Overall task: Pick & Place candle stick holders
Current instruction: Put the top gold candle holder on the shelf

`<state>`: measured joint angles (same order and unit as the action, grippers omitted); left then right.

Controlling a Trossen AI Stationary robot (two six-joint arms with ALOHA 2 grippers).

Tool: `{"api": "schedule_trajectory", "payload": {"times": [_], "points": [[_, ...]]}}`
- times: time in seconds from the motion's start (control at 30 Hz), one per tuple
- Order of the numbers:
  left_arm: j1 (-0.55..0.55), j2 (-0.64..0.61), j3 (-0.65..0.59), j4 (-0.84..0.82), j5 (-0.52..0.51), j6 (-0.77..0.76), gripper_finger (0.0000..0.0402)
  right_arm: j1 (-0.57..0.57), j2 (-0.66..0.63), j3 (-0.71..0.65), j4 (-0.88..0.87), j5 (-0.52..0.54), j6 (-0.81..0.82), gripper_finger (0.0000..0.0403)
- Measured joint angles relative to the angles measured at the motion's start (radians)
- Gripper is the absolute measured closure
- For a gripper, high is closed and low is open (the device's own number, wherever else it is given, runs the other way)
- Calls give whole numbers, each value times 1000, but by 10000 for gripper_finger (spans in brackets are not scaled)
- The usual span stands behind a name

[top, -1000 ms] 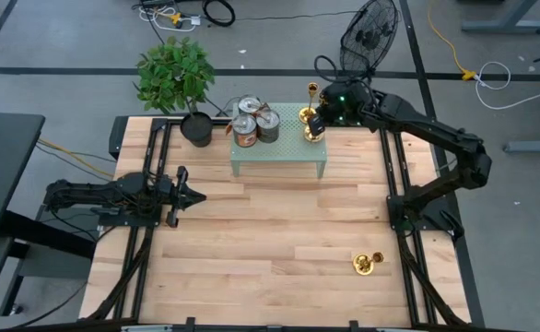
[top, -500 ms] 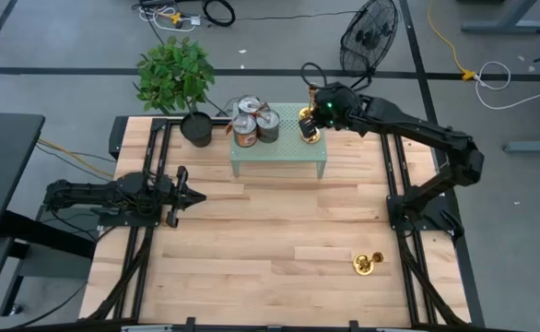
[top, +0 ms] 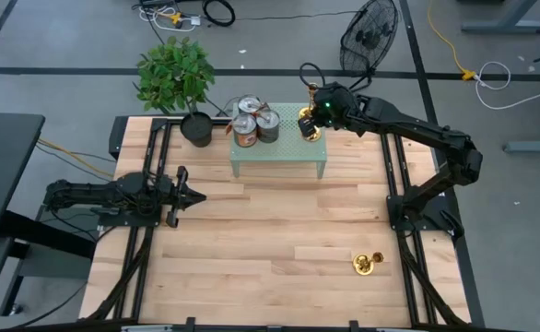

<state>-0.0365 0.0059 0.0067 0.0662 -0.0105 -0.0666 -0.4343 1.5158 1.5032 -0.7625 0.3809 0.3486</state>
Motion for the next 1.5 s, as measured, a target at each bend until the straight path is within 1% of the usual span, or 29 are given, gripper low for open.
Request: {"api": "schedule_trajectory", "payload": {"times": [0.83, 1.17, 1.5], "points": [[0, 0, 0, 0, 0, 0, 371, 0, 0, 0, 21, -6, -16, 383], [0, 0, 0, 0, 0, 0, 371, -1, 0, 0, 21, -7, 5, 383], [0, 0, 0, 0, 0, 0, 371, -3, 29, 2, 39, 3, 9, 383]]}}
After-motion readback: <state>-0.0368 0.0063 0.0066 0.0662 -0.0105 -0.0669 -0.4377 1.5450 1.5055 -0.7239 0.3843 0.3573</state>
